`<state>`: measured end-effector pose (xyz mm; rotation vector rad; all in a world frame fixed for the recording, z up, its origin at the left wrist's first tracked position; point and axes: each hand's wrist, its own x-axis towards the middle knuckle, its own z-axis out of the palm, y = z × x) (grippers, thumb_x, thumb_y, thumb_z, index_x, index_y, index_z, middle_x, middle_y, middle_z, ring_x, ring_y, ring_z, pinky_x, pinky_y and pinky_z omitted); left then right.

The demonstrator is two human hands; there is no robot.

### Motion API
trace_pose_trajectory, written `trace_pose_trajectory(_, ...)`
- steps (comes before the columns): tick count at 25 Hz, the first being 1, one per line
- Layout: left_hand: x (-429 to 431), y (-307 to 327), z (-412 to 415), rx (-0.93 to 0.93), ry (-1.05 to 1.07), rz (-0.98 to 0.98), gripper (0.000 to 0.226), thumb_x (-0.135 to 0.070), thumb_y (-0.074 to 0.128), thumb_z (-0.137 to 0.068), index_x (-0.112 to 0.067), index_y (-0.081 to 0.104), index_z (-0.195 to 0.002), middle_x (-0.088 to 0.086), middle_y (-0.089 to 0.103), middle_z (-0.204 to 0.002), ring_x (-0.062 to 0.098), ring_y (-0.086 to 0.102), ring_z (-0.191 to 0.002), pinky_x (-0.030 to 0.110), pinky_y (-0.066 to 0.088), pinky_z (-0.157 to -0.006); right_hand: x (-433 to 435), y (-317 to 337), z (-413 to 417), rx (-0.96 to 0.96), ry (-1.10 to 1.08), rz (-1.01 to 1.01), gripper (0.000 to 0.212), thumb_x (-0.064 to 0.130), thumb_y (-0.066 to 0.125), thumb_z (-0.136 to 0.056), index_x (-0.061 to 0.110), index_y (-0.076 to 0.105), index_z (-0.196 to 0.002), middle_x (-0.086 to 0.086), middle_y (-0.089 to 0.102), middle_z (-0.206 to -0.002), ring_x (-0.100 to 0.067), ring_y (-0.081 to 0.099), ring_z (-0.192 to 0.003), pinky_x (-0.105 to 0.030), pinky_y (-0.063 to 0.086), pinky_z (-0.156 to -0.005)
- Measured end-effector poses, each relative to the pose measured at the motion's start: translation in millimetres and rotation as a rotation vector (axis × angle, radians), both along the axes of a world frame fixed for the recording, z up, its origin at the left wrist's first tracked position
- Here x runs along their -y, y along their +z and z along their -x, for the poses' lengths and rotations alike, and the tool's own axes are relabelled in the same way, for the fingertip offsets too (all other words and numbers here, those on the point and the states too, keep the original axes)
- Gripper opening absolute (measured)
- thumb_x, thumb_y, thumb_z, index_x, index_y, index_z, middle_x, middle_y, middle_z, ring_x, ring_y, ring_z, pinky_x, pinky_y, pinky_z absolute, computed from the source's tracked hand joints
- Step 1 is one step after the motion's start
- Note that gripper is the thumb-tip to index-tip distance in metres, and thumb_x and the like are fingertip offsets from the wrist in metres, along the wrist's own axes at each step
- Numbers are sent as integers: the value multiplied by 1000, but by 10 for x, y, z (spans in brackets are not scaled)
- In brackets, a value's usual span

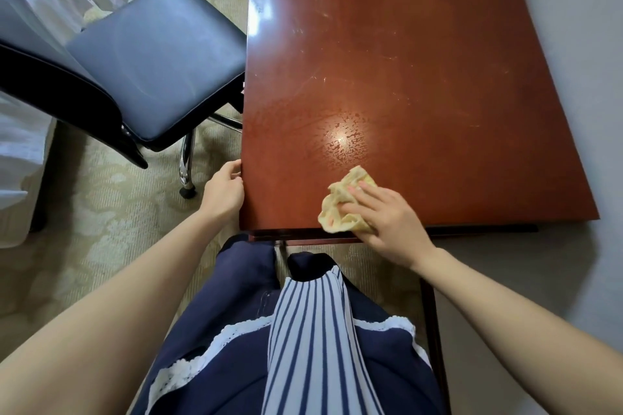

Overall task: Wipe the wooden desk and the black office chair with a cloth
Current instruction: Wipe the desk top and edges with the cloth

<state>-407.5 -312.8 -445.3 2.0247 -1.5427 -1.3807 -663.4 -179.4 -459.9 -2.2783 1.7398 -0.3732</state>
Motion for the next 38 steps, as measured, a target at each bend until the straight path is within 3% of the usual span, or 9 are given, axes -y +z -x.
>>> trace_pose_trajectory(5, 26, 87, -67, -140, -49, -142, 62, 9, 29, -90, -18, 37, -144, 2, 52, -133, 16, 51, -110, 17, 42, -73, 484, 2, -148, 60, -379, -15, 32, 31, 66, -86, 22, 66, -117, -5, 55, -134, -30, 45, -127, -45, 34, -104)
trace_pose_trajectory(9, 49, 136, -94, -194, -98, -213, 71, 16, 24, -87, -18, 23, -150, 2, 37, -149, 18, 43, -129, 28, 45, -95, 1111, -1, -472, 58, -557, -178, 38, 43, 45, -97, 32, 53, -132, 0, 34, -151, -25, 21, -141, -40, 14, -115)
trace_pose_trajectory(10, 56, 153, -101, -207, -104, -226, 72, 16, 23, -88, -18, 22, -151, 3, 34, -151, 18, 43, -129, 23, 46, -90, 1257, 16, -553, 49, -557, -219, 39, 43, 42, -98, 34, 49, -135, 0, 30, -153, -25, 17, -143, -40, 10, -116)
trace_pose_trajectory(14, 89, 220, -143, -310, -79, -275, 65, 17, 24, -90, -16, 31, -146, 5, 41, -144, 12, 50, -106, 5, 45, -55, 1563, 84, -936, -12, -382, -297, 42, 38, 44, -98, 35, 41, -139, -1, 18, -157, -26, 8, -145, -42, 3, -117)
trace_pose_trajectory(20, 163, 162, -226, -338, 82, -326, 42, -1, 30, -97, -16, 54, -128, 1, 64, -106, 13, 59, -87, 27, 43, -79, 1016, 105, -1274, 1, 56, -174, 38, 27, 61, -83, 24, 62, -120, -2, 39, -148, -30, 24, -140, -46, 13, -114)
trace_pose_trajectory(23, 210, 171, -194, -296, 83, -331, 33, -9, 31, -100, -21, 57, -117, -2, 63, -111, 14, 60, -89, 36, 42, -94, 693, 69, -1078, -4, 357, -113, 29, 22, 71, -75, 19, 69, -104, -7, 55, -135, -35, 42, -131, -51, 30, -108)
trace_pose_trajectory(29, 219, 170, -127, -222, 59, -265, 31, -14, 28, -101, -21, 55, -116, -4, 57, -111, 11, 58, -87, 25, 40, -71, 501, 72, -567, -94, 529, 51, 25, 17, 76, -71, 23, 73, -95, -2, 65, -120, -27, 61, -112, -41, 48, -93)
trace_pose_trajectory(34, 252, 155, -108, -165, 8, -246, 29, -15, 33, -101, -17, 56, -117, -1, 61, -114, 13, 59, -94, 18, 41, -65, 725, 156, -129, -75, 235, 71, 27, 8, 80, -68, 14, 72, -93, -7, 71, -103, -30, 67, -94, -39, 53, -77)
trace_pose_trajectory(38, 290, 101, -110, -79, -60, -225, 33, -18, 36, -98, -15, 56, -124, 6, 62, -118, 24, 60, -107, 38, 45, -97, 1112, 179, 42, -68, -177, 57, 33, 13, 72, -80, 12, 63, -111, -8, 67, -96, -34, 62, -85, -40, 46, -70)
